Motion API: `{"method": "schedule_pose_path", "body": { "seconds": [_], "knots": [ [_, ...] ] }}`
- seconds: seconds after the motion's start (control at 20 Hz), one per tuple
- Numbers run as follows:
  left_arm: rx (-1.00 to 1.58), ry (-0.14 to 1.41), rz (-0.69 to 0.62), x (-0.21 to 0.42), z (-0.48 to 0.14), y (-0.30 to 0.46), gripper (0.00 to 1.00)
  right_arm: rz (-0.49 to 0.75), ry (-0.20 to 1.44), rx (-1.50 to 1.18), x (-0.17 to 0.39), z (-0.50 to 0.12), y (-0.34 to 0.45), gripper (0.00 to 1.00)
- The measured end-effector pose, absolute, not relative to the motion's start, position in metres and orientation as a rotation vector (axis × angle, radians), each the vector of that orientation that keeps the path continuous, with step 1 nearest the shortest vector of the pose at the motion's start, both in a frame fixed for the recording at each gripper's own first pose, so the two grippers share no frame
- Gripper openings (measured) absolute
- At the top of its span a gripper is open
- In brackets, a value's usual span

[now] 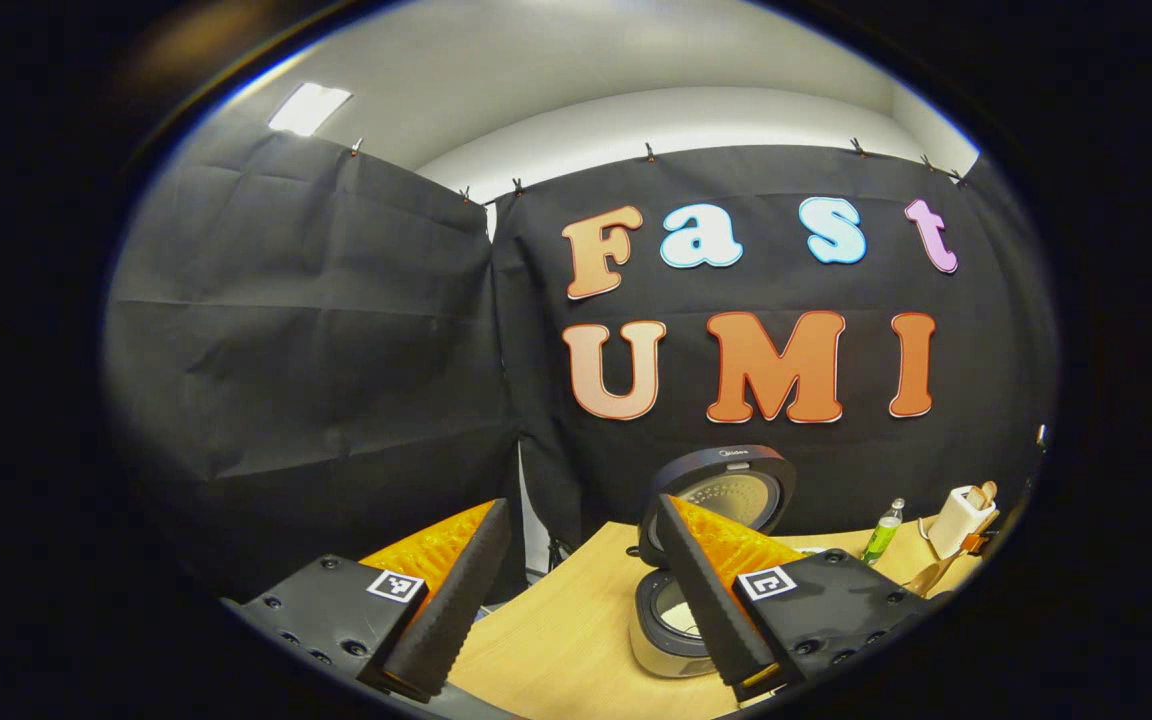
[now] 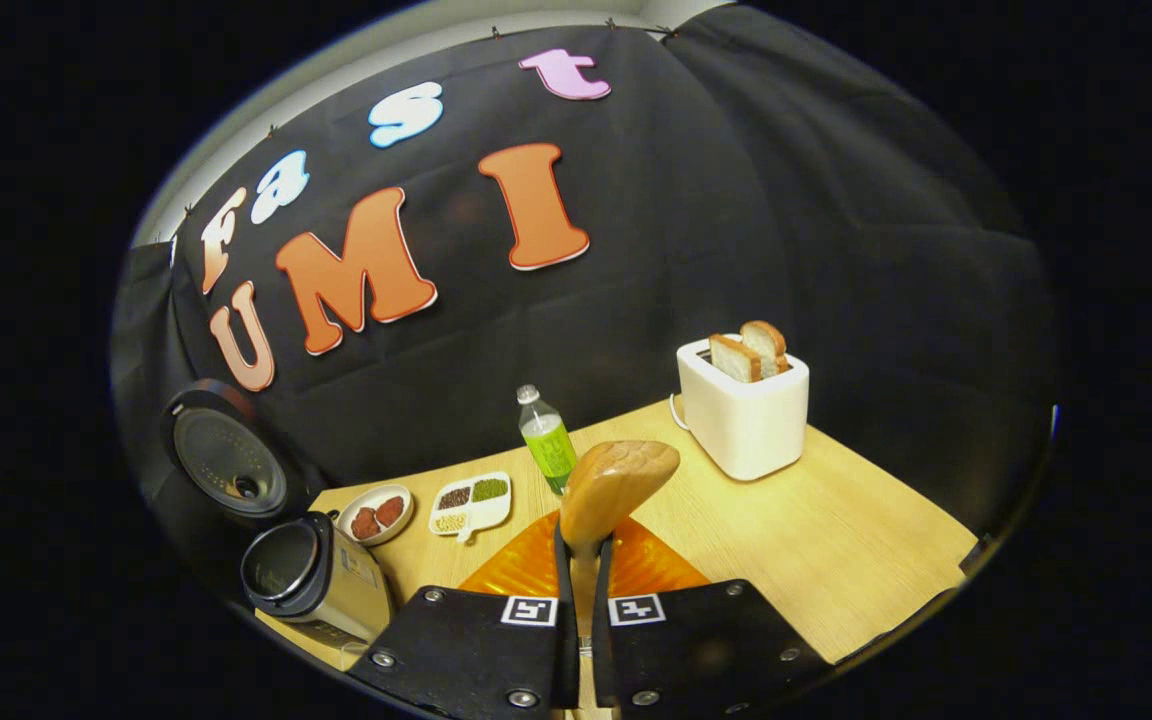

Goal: Close the left gripper, press the button to open the rice cooker; take a wooden spoon from the chopstick holder with the right hand, scoop a spoonful of rice and pour it into the rice cooker, then put the wooden spoon back into the chopstick holder.

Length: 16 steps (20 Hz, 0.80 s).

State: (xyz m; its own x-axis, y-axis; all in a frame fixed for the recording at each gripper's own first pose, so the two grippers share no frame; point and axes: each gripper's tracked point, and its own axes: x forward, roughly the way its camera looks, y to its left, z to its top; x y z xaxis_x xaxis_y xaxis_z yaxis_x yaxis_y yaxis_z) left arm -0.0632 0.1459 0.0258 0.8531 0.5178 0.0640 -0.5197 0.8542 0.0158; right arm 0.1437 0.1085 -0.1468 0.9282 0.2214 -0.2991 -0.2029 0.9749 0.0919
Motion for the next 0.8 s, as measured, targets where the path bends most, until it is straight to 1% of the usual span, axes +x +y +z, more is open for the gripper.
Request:
{"method": "schedule_pose_path", "body": {
  "seconds": [0.2,0.35,0.55,0.8],
  "knots": [
    [0.012,-0.061,0.467,-0.043,0.024,0.161,1.0,0.241,0.229,0.028,0.105,-0.109,0.126,0.04],
    [0.013,-0.059,0.415,-0.03,0.023,0.171,0.99,0.268,0.221,0.012,0.071,-0.104,0.145,0.05],
    [-0.005,-0.057,0.345,-0.014,0.019,0.184,0.99,0.305,0.234,-0.042,0.032,-0.121,0.17,0.05],
    [-0.002,-0.049,0.292,-0.003,0.016,0.2,0.98,0.276,0.256,-0.168,0.012,-0.164,0.179,0.05]
  ]
}}
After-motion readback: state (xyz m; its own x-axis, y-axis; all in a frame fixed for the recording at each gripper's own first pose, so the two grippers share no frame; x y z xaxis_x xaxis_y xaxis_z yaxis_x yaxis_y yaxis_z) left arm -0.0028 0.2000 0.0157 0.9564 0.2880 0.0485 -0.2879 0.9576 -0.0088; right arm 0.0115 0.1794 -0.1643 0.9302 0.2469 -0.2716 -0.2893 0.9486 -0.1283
